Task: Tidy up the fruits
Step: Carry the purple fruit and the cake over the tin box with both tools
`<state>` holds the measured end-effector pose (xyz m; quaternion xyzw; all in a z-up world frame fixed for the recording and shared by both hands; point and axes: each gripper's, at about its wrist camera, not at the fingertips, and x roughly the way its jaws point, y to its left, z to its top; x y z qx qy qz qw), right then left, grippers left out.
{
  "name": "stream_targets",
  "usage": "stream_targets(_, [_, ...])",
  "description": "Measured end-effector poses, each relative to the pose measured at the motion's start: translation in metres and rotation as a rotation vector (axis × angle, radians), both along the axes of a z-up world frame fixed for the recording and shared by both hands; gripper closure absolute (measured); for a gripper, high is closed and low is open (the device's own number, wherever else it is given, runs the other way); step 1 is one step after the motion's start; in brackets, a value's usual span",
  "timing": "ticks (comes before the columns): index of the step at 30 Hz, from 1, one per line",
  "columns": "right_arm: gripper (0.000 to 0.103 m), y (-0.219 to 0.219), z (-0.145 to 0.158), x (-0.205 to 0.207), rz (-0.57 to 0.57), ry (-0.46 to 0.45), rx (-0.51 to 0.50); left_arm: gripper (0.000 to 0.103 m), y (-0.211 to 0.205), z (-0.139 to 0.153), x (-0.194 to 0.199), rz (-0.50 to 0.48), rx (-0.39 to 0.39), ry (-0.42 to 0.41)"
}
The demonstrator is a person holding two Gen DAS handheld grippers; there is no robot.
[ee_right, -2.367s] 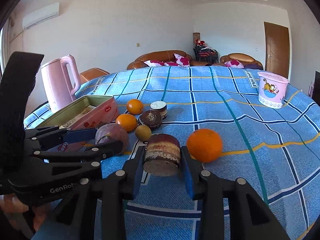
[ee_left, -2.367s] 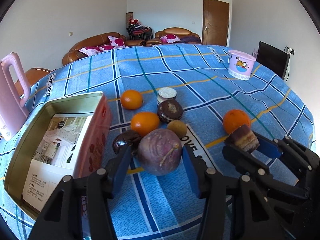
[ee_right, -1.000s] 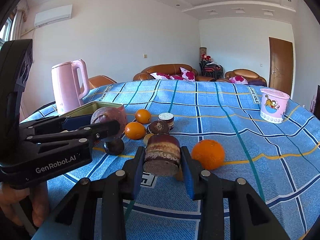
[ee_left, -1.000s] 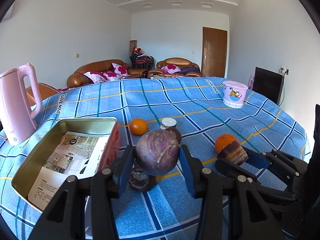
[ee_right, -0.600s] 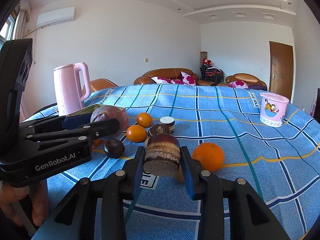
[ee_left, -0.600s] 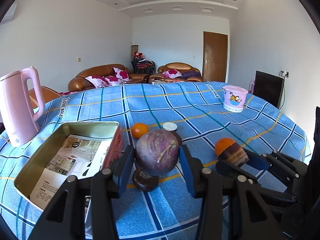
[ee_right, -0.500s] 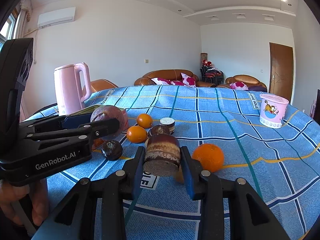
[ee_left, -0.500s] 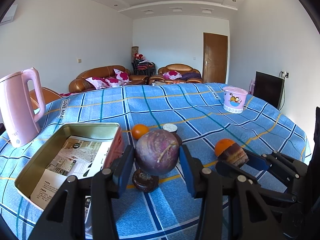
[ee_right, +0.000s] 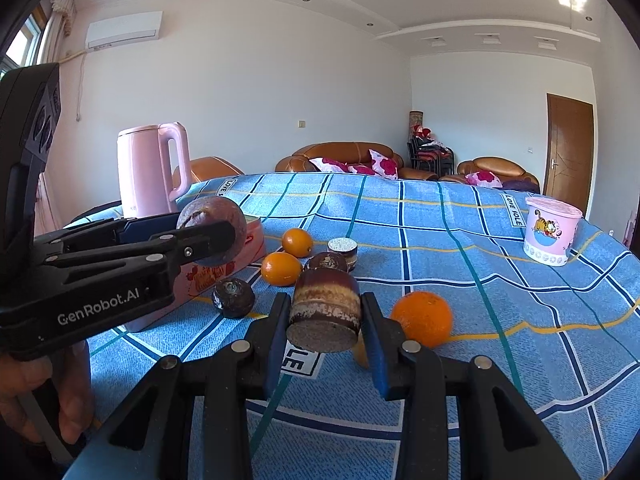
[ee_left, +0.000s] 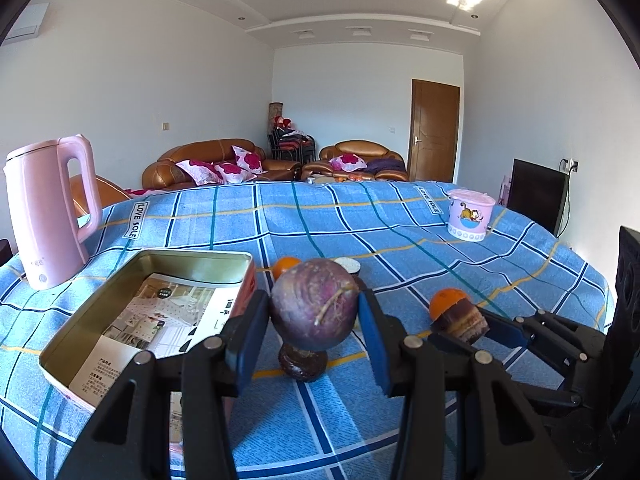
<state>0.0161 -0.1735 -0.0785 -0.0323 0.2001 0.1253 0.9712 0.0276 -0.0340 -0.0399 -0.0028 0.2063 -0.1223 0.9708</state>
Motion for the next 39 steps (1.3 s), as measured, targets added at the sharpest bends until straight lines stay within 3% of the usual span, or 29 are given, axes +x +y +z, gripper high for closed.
stream_targets(5, [0.066, 0.006, 0.007, 0.004, 0.016, 0.014, -0.031, 0.055, 0.027, 0.002, 0.002, 0.057, -0.028, 0.022])
stream_targets(10, [0.066, 0.016, 0.03, 0.011, 0.067, 0.007, -0.039, 0.055, 0.054, 0.008, 0.004, 0.137, -0.021, 0.017])
stream_targets(20, [0.066, 0.061, 0.066, 0.043, 0.185, -0.013, -0.092, 0.055, 0.094, 0.017, 0.023, 0.209, 0.003, 0.05])
stream_targets(39, [0.066, 0.129, 0.064, 0.099, 0.294, 0.046, -0.139, 0.055, 0.125, 0.002, 0.065, 0.254, 0.069, 0.173])
